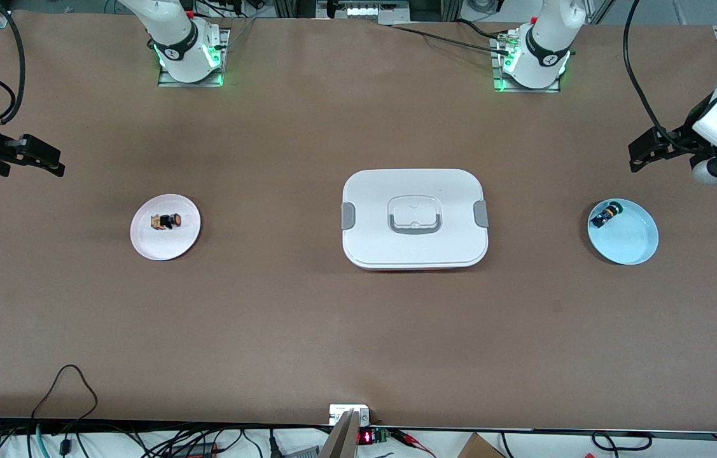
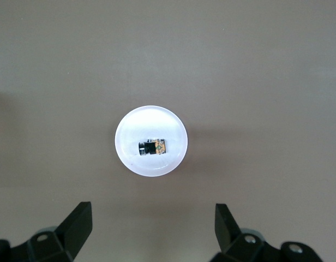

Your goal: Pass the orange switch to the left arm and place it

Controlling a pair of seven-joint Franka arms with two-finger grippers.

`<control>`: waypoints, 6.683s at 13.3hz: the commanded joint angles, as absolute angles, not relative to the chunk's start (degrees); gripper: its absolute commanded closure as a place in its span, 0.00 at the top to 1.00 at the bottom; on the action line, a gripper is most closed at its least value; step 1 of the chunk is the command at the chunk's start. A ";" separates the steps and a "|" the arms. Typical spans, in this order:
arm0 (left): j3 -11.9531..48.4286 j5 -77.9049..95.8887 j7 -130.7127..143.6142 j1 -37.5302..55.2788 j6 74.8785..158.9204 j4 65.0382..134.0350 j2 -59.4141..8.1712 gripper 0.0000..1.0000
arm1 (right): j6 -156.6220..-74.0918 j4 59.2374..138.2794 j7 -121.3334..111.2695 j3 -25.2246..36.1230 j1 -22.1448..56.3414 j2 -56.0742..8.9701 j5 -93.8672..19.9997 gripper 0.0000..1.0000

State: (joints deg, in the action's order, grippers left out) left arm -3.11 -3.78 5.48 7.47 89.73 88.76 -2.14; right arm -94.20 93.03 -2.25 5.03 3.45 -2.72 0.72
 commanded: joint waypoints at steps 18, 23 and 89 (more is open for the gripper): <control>-2.99 -3.52 5.01 7.12 88.77 86.92 -3.34 1.00 | -96.14 91.05 -0.97 4.83 6.15 -10.53 1.23 1.00; -2.99 -3.52 5.01 7.12 88.77 86.92 -3.34 1.00 | -99.75 91.49 2.18 4.83 7.99 -15.99 3.51 1.00; -2.64 -3.16 5.80 6.94 88.42 85.78 -3.78 1.00 | -134.56 119.79 -11.60 4.39 6.94 -27.33 -0.18 0.80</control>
State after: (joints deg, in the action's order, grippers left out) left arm -2.96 -3.78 5.48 7.39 89.65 87.72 -2.85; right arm -134.36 119.89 -10.47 4.57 6.96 -27.47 0.65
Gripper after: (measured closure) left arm 0.000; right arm 0.154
